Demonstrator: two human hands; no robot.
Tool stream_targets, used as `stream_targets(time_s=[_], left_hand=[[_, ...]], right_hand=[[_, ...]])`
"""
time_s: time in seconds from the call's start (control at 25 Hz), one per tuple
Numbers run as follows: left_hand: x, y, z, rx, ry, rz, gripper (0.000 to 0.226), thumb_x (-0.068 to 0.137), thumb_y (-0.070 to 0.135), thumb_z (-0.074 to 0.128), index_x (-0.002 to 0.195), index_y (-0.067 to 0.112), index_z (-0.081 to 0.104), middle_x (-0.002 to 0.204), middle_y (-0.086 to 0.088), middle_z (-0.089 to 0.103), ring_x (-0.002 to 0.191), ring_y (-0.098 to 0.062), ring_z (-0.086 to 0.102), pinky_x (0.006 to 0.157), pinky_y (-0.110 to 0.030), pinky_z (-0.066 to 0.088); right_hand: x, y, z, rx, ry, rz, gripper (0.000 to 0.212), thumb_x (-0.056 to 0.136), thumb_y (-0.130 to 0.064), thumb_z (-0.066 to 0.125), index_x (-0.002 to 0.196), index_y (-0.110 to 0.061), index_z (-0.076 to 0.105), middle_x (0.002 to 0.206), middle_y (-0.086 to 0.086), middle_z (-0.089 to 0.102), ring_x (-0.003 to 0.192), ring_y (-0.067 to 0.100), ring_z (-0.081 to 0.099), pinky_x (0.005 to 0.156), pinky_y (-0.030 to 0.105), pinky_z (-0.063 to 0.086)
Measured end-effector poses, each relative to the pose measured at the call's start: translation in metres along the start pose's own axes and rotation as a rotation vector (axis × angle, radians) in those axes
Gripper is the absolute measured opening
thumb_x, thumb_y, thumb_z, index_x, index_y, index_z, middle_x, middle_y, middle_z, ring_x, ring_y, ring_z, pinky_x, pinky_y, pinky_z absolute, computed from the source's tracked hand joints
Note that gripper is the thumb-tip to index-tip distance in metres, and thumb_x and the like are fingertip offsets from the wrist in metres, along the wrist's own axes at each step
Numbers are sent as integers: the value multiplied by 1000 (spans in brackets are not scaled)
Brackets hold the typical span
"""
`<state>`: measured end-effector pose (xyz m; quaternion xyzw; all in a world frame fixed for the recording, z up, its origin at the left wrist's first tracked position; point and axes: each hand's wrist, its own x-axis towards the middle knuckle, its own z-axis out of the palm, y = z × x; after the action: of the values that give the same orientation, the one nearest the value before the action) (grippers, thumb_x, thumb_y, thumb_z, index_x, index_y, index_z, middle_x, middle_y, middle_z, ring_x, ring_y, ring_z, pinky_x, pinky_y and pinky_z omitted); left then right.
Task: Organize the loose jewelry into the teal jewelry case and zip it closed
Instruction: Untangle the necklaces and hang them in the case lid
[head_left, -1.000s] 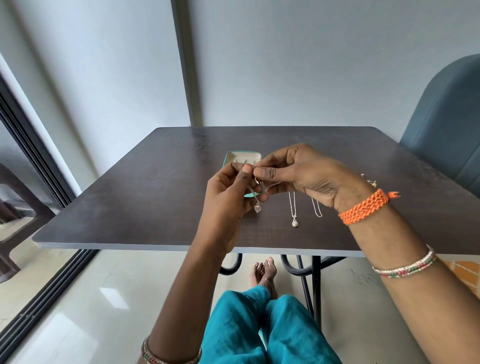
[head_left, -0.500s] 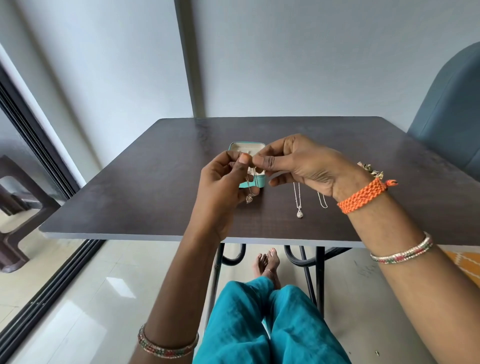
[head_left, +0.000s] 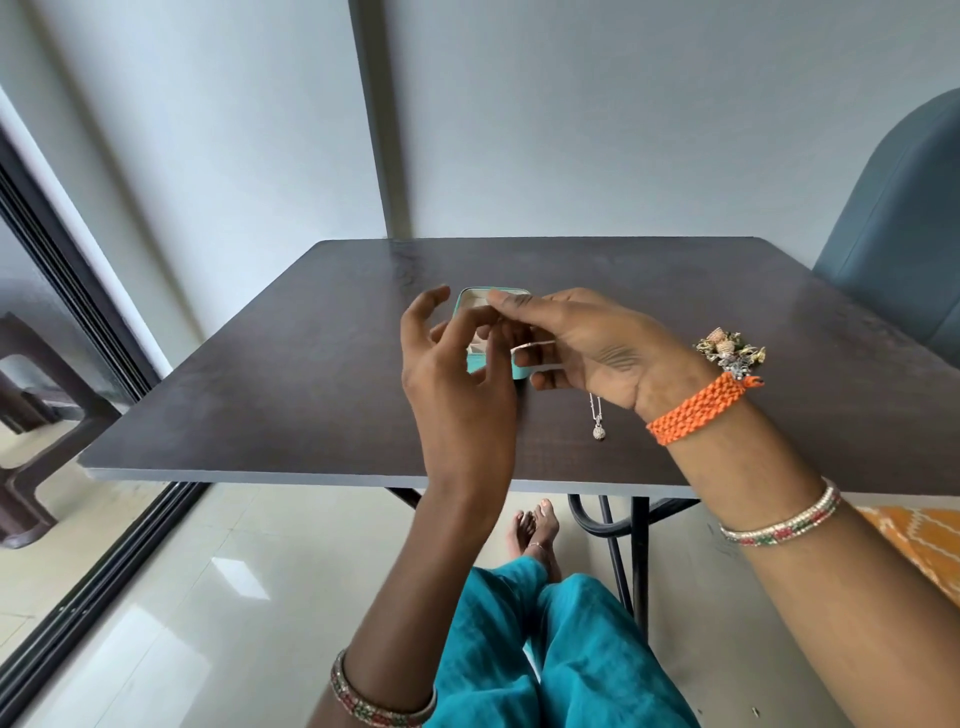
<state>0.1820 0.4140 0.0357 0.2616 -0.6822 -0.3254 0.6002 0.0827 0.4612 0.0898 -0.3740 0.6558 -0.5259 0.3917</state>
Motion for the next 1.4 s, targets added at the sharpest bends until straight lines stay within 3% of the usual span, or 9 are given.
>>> stream_targets(time_s=[0.2,0.32,0.52,0.64,0.84,0.96,1.04,1.28,1.4], left_hand=[[0,-9,4,28,-91,126,21,89,9,61,108,17,68,141,-7,38,116,-2,46,81,-11,50],[-1,-15,7,114,-130,193,34,87,8,57,118,20,65,146,-8,34,123,-3,38,92,-7,40],[-4,-21,8,79,-82,235,32,85,6,52,114,12,64,137,-10,41,121,-14,47,88,-8,42],[13,-24,3,-113,-5,90,24,84,4,49,102,11,64,112,0,57,104,-6,56,77,-17,47],[72,-58,12,-242,-191,-226,22,91,8,48,96,23,63,95,4,69,88,-2,63,80,-25,51],[99,-94,22,-96,-203,-306,17,89,14,50,96,21,64,89,1,67,74,-10,58,73,-30,48],[130,-140,40,17,-203,-397,17,88,17,52,99,15,65,82,-1,64,67,-14,52,67,-27,42],[137,-170,58,109,-377,-498,28,89,36,56,100,12,61,91,-6,67,88,-26,63,84,-39,54],[151,-173,72,-54,-458,-572,33,91,41,52,95,8,55,83,-10,64,71,-23,62,61,-31,51]], right_hand=[[4,-7,-10,19,9,12,17,84,-36,66,81,-19,65,71,-7,64,68,9,56,63,25,42],[8,-12,-11,-82,94,13,14,83,-32,65,76,-21,64,68,-8,64,65,8,57,71,29,41],[19,-17,-7,-305,210,-119,22,88,-26,58,85,-10,72,81,2,64,76,11,55,64,26,37],[21,-23,-17,-346,109,-142,22,93,-27,56,77,-19,68,83,-2,63,82,11,51,67,25,37],[34,-22,-23,-488,68,-255,21,96,-22,53,84,-14,68,80,-2,61,73,7,48,59,14,40],[52,-11,-29,-698,168,-395,22,94,-20,54,80,-12,70,80,11,67,68,13,51,62,22,39],[96,-9,-34,-930,223,-430,20,91,-21,55,77,-16,68,79,6,67,69,16,56,62,25,40],[108,-6,-43,-1088,302,-572,19,91,-25,54,86,-15,69,92,3,58,96,25,52,79,37,44],[133,-2,-45,-1096,305,-570,19,92,-27,55,91,-16,70,107,6,60,109,28,45,92,44,41]])
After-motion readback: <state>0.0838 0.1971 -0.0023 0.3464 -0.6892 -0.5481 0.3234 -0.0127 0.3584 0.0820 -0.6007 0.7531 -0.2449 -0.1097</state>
